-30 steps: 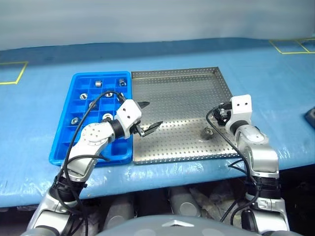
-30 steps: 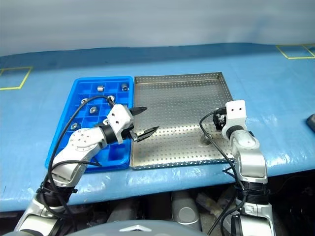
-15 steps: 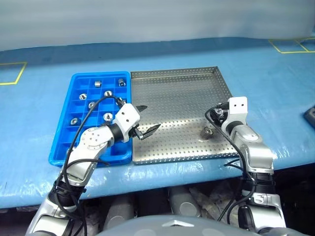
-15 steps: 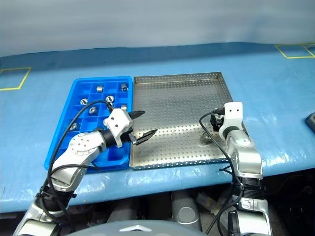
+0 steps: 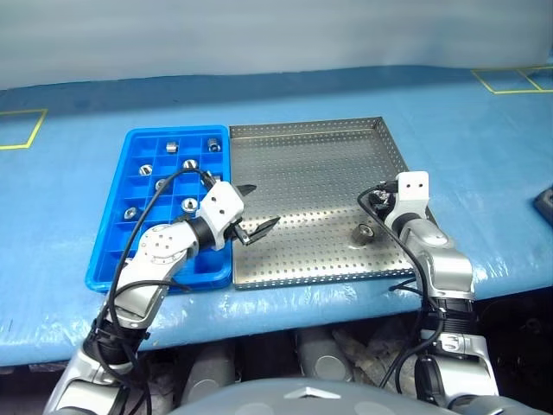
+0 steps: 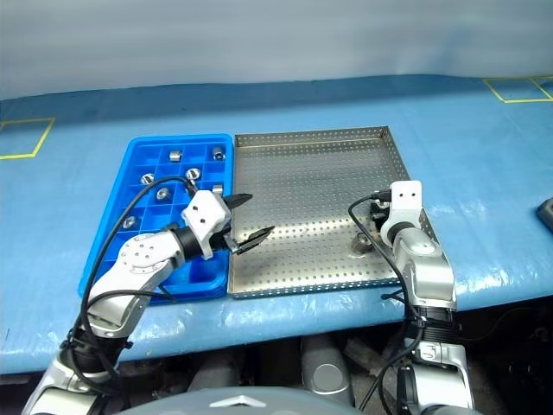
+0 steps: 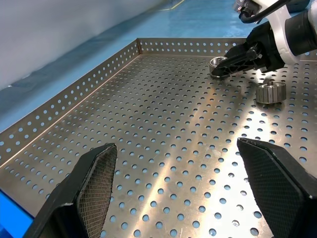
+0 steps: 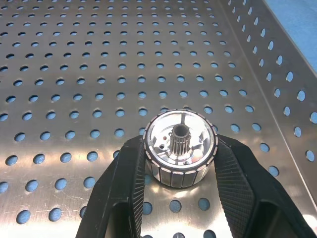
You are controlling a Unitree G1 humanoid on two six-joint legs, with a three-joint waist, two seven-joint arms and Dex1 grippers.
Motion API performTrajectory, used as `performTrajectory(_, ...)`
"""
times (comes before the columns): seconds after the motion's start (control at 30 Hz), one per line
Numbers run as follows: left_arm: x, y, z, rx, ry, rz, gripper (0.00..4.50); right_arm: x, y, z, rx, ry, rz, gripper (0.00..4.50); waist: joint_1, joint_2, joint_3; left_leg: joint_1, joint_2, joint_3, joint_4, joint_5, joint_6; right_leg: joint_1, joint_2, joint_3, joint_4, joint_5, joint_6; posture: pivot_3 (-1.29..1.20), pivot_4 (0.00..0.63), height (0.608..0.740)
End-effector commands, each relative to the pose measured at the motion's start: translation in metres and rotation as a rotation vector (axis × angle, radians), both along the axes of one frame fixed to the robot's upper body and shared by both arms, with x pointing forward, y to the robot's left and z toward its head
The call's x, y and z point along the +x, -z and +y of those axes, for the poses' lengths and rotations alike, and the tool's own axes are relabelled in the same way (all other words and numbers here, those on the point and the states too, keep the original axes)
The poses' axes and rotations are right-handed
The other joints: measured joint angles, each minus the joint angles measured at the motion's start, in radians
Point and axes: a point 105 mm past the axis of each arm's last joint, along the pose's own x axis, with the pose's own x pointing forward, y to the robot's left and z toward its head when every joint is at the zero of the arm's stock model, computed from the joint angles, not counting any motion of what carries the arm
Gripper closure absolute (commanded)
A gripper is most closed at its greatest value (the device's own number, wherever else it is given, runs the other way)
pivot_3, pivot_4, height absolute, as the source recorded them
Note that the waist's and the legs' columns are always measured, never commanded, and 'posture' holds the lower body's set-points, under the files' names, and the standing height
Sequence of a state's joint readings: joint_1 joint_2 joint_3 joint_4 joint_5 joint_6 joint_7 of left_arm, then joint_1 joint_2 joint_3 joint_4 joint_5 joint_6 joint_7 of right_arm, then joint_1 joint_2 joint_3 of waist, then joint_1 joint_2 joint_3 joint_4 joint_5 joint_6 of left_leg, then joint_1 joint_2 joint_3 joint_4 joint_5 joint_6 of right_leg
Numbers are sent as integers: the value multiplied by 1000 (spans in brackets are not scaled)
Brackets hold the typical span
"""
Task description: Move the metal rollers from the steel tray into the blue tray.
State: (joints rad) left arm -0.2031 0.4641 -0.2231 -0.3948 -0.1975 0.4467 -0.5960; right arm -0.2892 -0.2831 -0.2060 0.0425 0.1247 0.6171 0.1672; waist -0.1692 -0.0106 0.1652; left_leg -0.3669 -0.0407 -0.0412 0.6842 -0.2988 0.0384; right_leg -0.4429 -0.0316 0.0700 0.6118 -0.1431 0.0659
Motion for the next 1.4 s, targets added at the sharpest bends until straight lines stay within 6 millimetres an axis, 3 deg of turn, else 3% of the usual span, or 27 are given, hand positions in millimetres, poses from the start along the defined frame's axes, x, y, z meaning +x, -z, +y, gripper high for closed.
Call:
performTrajectory(0.03, -3, -15, 0, -15, 5, -60, 277, 5, -16, 2, -8, -12, -68, 2829, 1, 0, 0, 0, 0, 0, 0, 0, 0, 0, 0, 0, 0, 0, 0, -162, 150, 740)
performTrajectory(0.17, -5, -15, 1, -19, 9, -54, 277, 6, -28, 14, -6, -92, -119, 2829, 1, 0, 0, 0, 0, 0, 0, 0, 0, 0, 0, 0, 0, 0, 0, -158, 150, 740)
performTrajectory(0.3, -10, -22, 22, 2, -34, -68, 277, -3, -60, 68, -2, -417, -227, 2829, -6, 1, 0, 0, 1, 1, 0, 0, 0, -1, 0, 0, 0, 0, 0, -149, 150, 740)
performTrajectory(0.43, -18, -30, 58, 56, -146, -88, 277, -18, -78, 106, 36, -662, -257, 2829, -2, 0, 0, 1, 3, 1, 0, 0, 0, -1, 2, 0, 0, 0, 0, -106, 150, 740)
performTrajectory(0.47, -20, -30, 63, 67, -161, -91, 277, -21, -79, 111, 39, -693, -258, 2829, 3, 0, 1, 1, 4, 1, 0, 0, 0, -1, 3, -1, 0, 0, 0, -100, 150, 740)
performTrajectory(0.67, -48, -41, 123, 196, -422, -103, 277, -51, -94, 180, 103, -1093, -292, 2829, 41, -1, 1, 1, 4, 1, -1, 0, -1, -1, 2, -2, 0, -1, -1, -4, 150, 740)
performTrajectory(0.9, -81, -34, 150, 264, -571, -45, 277, -73, -89, 239, 142, -1366, -257, 2829, 117, -3, 1, 1, 6, -3, -1, -1, -3, -1, 3, -6, -1, -3, -5, 99, 150, 740)
performTrajectory(1.13, -99, -20, 146, 209, -611, 28, 277, -76, -77, 270, 147, -1443, -214, 2829, 170, -3, 1, 0, 6, -9, -1, -1, -6, 0, 2, -13, -1, -5, -9, 156, 150, 740)
performTrajectory(1.4, -96, -8, 138, 161, -604, 65, 277, -76, -54, 293, 153, -1438, -126, 2829, 180, -4, 1, 0, 7, -12, -2, 1, -11, 1, 4, -17, 1, -8, -17, 151, 150, 740)
